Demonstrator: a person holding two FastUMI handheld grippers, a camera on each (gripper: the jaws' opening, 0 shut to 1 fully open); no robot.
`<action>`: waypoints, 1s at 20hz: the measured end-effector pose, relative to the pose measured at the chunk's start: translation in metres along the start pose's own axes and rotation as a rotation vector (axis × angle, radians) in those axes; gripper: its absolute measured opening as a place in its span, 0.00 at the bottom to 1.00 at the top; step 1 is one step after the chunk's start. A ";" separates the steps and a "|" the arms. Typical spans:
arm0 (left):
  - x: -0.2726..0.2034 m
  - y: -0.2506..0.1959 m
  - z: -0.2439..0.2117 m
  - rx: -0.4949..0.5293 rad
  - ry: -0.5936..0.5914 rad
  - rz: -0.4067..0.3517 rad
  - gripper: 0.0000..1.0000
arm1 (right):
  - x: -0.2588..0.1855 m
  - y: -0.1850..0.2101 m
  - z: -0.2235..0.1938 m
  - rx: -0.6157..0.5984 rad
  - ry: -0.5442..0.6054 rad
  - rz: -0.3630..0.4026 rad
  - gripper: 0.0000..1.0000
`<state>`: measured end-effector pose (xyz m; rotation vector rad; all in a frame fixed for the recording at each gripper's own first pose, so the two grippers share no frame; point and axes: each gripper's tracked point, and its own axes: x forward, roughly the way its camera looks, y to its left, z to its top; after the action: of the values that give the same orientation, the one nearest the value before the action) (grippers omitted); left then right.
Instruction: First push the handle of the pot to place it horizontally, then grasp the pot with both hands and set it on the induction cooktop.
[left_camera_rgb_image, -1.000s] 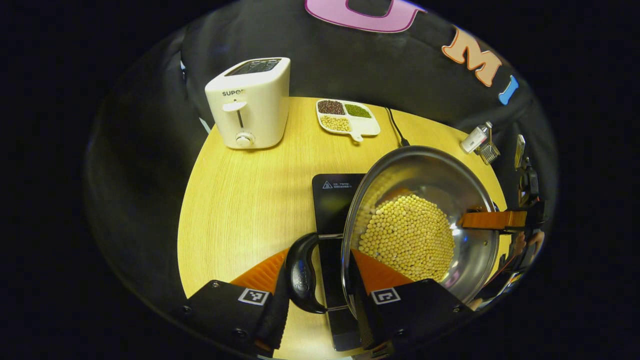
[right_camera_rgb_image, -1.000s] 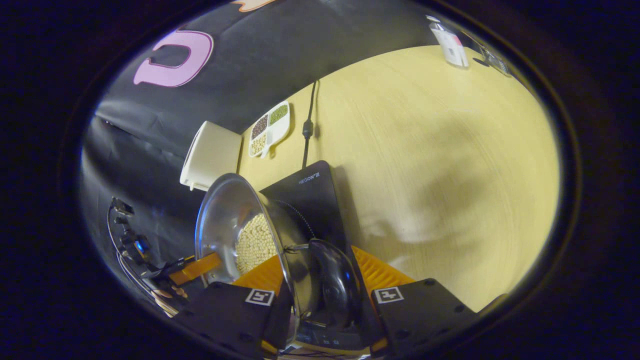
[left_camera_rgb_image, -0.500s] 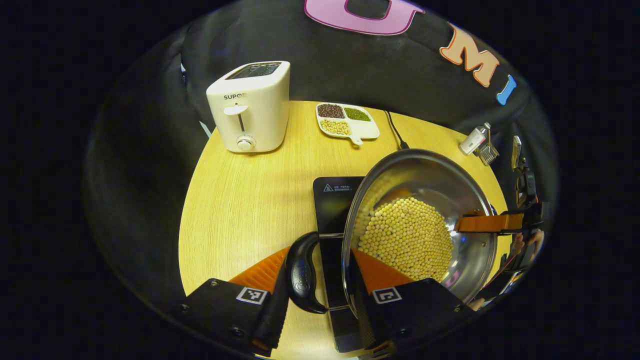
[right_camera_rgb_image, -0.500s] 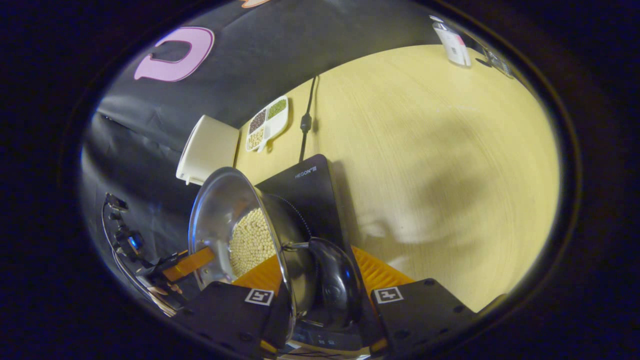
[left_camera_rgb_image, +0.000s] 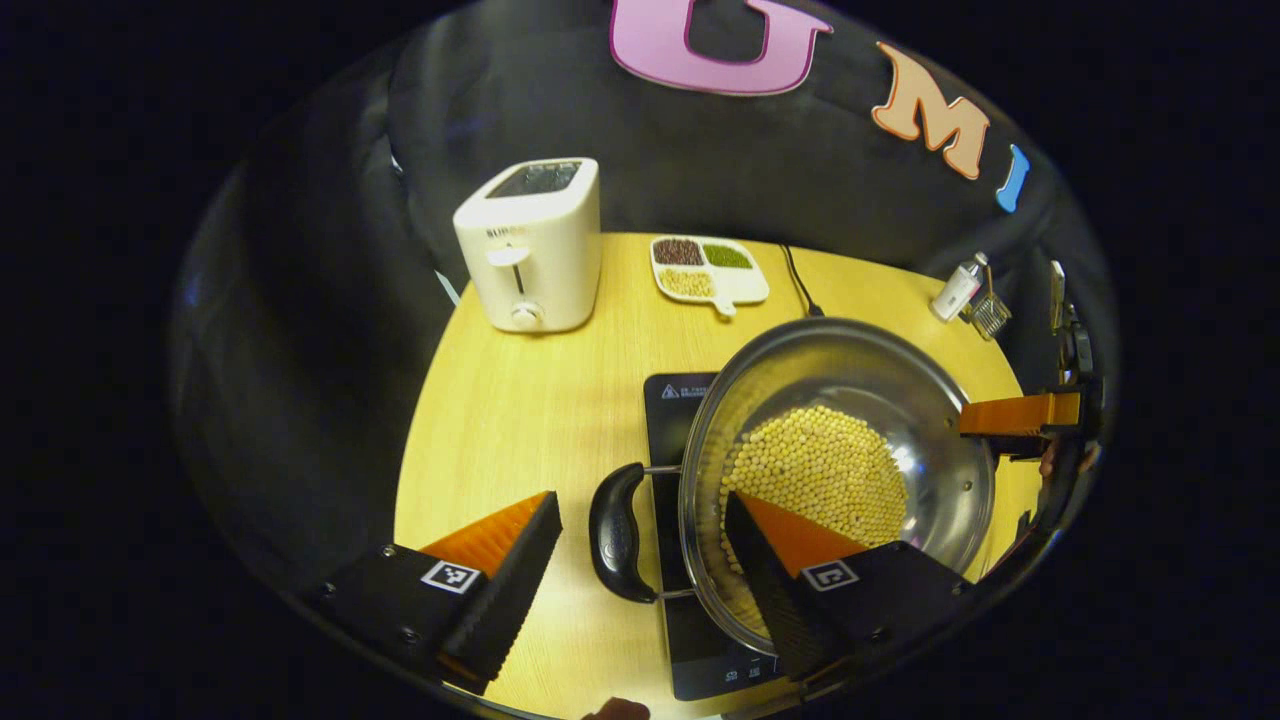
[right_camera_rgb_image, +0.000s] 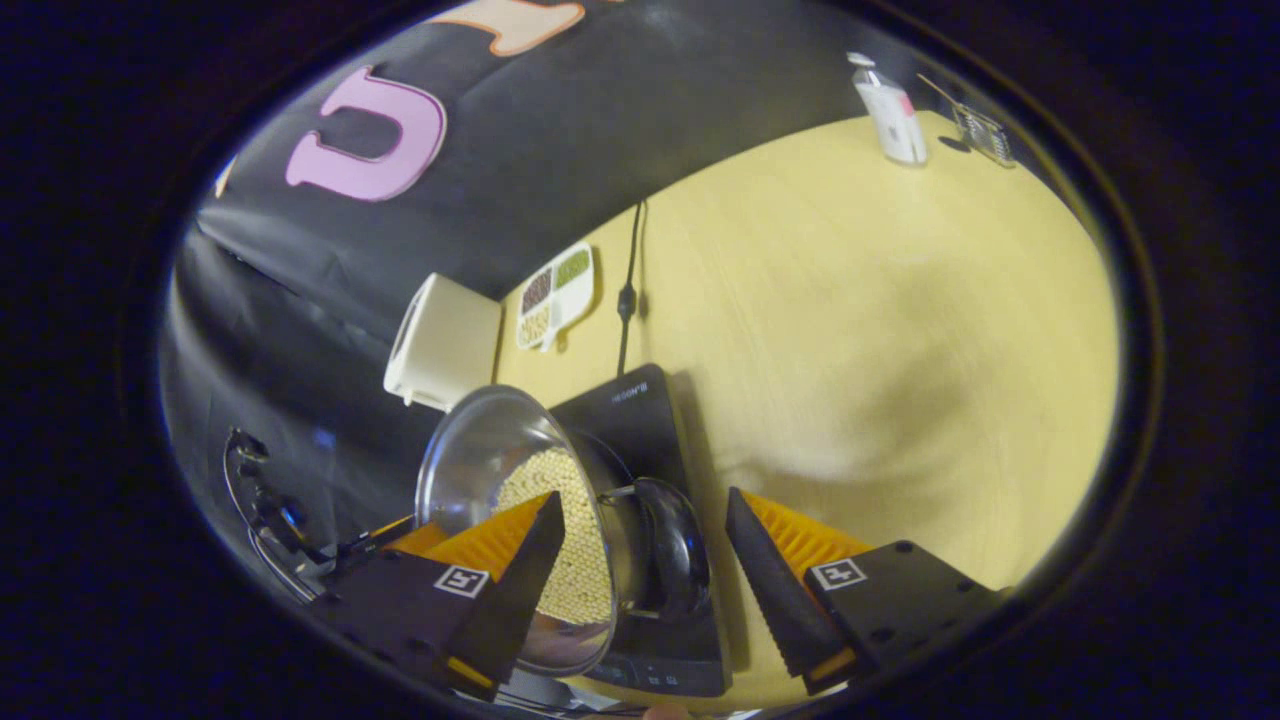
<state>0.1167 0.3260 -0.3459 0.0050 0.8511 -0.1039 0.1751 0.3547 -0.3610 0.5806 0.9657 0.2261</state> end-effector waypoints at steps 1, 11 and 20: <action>-0.008 -0.001 0.003 0.005 -0.024 0.014 0.97 | -0.012 0.000 0.003 -0.004 -0.025 0.001 1.00; -0.065 -0.048 0.020 0.020 -0.104 0.057 0.98 | -0.135 -0.029 0.031 -0.153 -0.283 -0.099 0.92; -0.159 -0.182 0.066 0.052 -0.365 0.099 0.97 | -0.267 -0.044 0.087 -0.329 -0.510 -0.023 1.00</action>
<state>0.0454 0.1561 -0.1766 0.0748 0.4826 -0.0318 0.0943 0.1714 -0.1586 0.2989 0.4272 0.1980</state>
